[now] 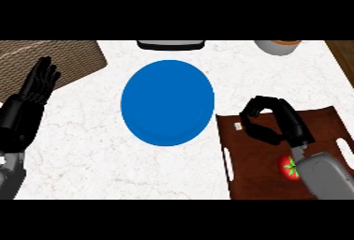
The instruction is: Pick the tomato from the tray and place it in the plate
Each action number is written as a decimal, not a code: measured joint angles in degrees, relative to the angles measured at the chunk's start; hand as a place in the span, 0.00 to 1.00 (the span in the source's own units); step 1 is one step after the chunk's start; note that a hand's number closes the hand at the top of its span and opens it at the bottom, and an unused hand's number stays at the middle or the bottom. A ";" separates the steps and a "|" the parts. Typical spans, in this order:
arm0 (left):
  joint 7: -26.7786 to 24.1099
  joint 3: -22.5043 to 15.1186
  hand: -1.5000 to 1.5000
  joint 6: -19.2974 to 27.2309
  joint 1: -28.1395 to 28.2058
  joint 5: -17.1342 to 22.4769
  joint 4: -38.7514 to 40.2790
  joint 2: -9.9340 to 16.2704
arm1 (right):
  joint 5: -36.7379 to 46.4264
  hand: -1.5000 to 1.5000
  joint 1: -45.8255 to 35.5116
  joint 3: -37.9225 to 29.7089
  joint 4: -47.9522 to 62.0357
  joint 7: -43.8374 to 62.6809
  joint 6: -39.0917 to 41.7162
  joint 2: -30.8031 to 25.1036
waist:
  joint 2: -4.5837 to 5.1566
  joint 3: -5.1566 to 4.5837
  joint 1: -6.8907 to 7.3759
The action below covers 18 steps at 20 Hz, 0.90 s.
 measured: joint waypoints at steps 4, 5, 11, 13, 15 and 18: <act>1.92 -0.63 0.50 -0.10 -1.15 0.11 0.46 -0.91 | 5.10 0.00 6.93 2.93 -0.61 -2.03 -12.51 8.61 | 0.11 0.45 -0.80; 2.13 -0.80 0.50 -0.04 -1.20 0.01 0.44 -1.24 | 5.06 0.00 8.26 2.89 -0.93 -3.51 -14.81 10.56 | 0.14 0.52 -0.81; 4.51 -0.30 0.50 -0.49 -3.61 -0.76 1.39 -2.37 | 2.64 0.00 16.80 1.49 -6.53 -15.14 -21.04 14.86 | 0.17 0.64 -0.81; 4.71 -0.13 0.50 -0.82 -4.02 -1.32 2.03 -2.98 | 3.57 0.00 18.98 0.75 -11.17 -14.51 -21.34 12.84 | 0.14 0.63 -0.82; 4.36 -0.04 0.50 -1.03 -4.12 -1.97 2.55 -3.60 | 5.88 0.00 20.05 0.17 -16.15 -10.44 -21.12 10.05 | 0.11 0.59 -0.83; 4.90 0.15 0.50 -1.10 -3.88 -2.25 1.76 -3.55 | 11.42 0.00 20.62 0.10 -21.23 -0.77 -19.34 5.08 | -0.03 0.46 -0.82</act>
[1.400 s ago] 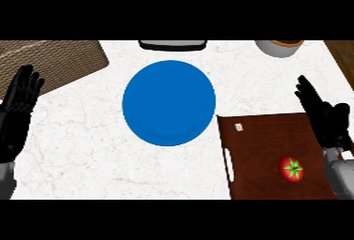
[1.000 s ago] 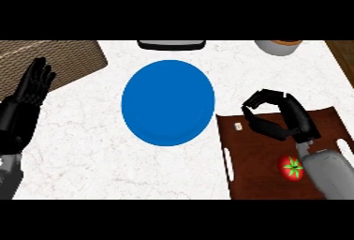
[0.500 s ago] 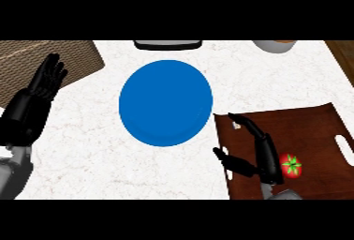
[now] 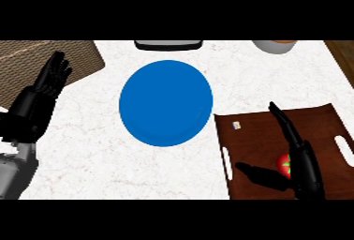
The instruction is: Pick the tomato from the tray and place it in the plate
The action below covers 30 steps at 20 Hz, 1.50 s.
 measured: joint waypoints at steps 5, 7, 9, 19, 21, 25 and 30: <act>0.36 0.14 0.50 0.09 0.10 -0.34 -0.21 -0.15 | 6.04 0.00 0.54 -0.66 -5.06 17.57 8.86 -9.02 | -0.06 -0.22 -0.14; 0.76 -0.11 0.50 0.01 0.10 -0.56 -0.71 -0.12 | 7.00 0.00 0.20 -0.43 -7.16 24.70 13.97 -12.11 | -0.07 -0.25 0.08; 0.60 0.10 0.50 -0.22 -0.02 -0.66 -0.22 -0.03 | 7.01 0.00 -0.03 -0.13 -9.12 30.91 19.58 -15.23 | 0.03 -0.25 0.11; 1.98 -0.28 0.50 -0.09 -0.84 -2.46 -1.22 -2.51 | 0.44 0.00 -6.63 2.21 -14.13 55.25 40.70 -17.15 | 0.25 0.04 0.95; 0.82 1.03 0.50 -1.63 -1.39 -2.32 0.84 -2.54 | 1.17 0.00 -8.15 2.62 -12.97 56.09 41.50 -15.85 | 0.30 0.07 0.90; 2.52 1.66 0.50 -1.95 -0.93 -2.94 -1.11 -2.74 | 3.33 0.00 -9.00 2.57 -9.73 56.36 42.52 -15.22 | 0.27 0.11 0.95; 2.22 2.65 0.50 -2.76 -0.29 -3.54 -0.95 -3.66 | 4.21 0.00 -7.60 1.73 -6.89 56.17 44.19 -15.35 | 0.27 0.13 0.83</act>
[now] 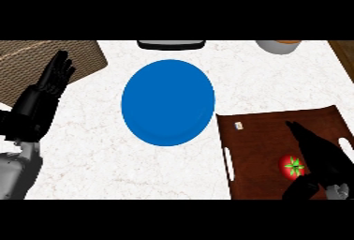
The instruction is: Pick the tomato from the tray and place it in the plate
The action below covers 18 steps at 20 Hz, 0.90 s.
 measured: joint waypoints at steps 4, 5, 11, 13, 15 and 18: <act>0.70 1.24 0.50 -1.16 -0.26 -0.42 -0.29 -0.29 | 2.08 0.00 1.20 -0.53 2.56 -0.58 0.56 1.29 | -0.01 0.01 -0.06; 0.70 2.01 0.50 -2.04 0.27 -0.14 -0.63 -0.01 | 2.60 0.00 1.24 -0.80 3.45 -0.93 0.65 1.99 | -0.01 0.01 -0.04; 1.80 2.52 0.50 -2.47 0.37 -2.34 -1.47 -2.53 | 4.69 0.00 2.75 -2.49 8.28 -4.88 2.23 4.25 | -0.01 0.02 -0.07; 2.97 3.09 0.50 -2.90 0.84 -2.49 -3.05 -2.74 | 5.88 0.00 3.62 -2.74 10.64 -6.87 1.98 5.16 | -0.01 0.04 -0.04; 2.38 4.06 0.50 -3.83 0.06 -2.82 -1.81 -2.99 | 6.96 0.00 3.35 -3.18 12.77 -7.43 2.17 6.39 | 0.00 0.03 -0.09; 2.35 4.77 0.50 -4.67 0.10 -3.78 -1.58 -3.69 | 9.03 0.00 1.94 -3.95 17.12 -8.64 2.71 7.99 | 0.02 0.03 -0.03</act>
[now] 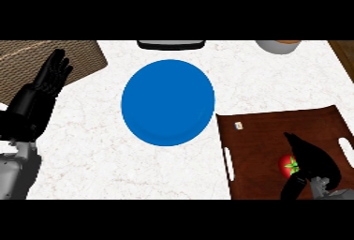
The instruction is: Pick the tomato from the tray and place it in the plate
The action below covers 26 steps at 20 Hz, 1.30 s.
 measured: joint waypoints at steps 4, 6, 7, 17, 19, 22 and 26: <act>-0.13 0.55 0.50 -0.57 0.81 -1.25 -0.67 -1.39 | 3.20 1.00 -0.84 -0.69 3.78 -2.82 -0.64 1.45 | -0.06 -0.06 0.02; -0.45 1.22 0.50 -1.42 0.31 -0.97 0.21 -1.10 | 5.69 1.00 -1.10 -0.98 5.23 -6.29 -4.44 1.22 | -0.16 -0.26 -0.09; -0.65 1.42 0.50 -1.53 0.10 -1.08 0.62 -1.17 | 7.15 1.00 -0.93 -0.83 5.36 -7.55 -6.20 1.10 | -0.20 -0.33 -0.14; 0.35 2.64 0.50 -0.91 0.60 -2.06 0.14 -1.74 | 20.86 1.00 7.50 1.07 -4.33 1.82 -18.42 4.72 | -0.98 -0.65 -2.01; 0.90 3.22 0.50 -0.57 0.70 -2.15 0.20 -1.36 | 24.24 1.00 12.12 1.53 -8.00 7.31 -20.43 6.56 | -1.29 -0.74 -3.24; 0.53 3.61 0.50 -1.09 2.01 -1.92 -0.34 -0.99 | 31.78 1.00 19.13 4.25 -15.04 12.24 -22.35 8.80 | -1.26 -0.55 -3.48; 0.42 3.24 0.50 -1.03 1.64 -2.18 -0.11 -1.54 | 42.44 1.00 26.53 11.09 -25.92 14.71 -22.69 12.92 | -0.94 -0.36 -3.18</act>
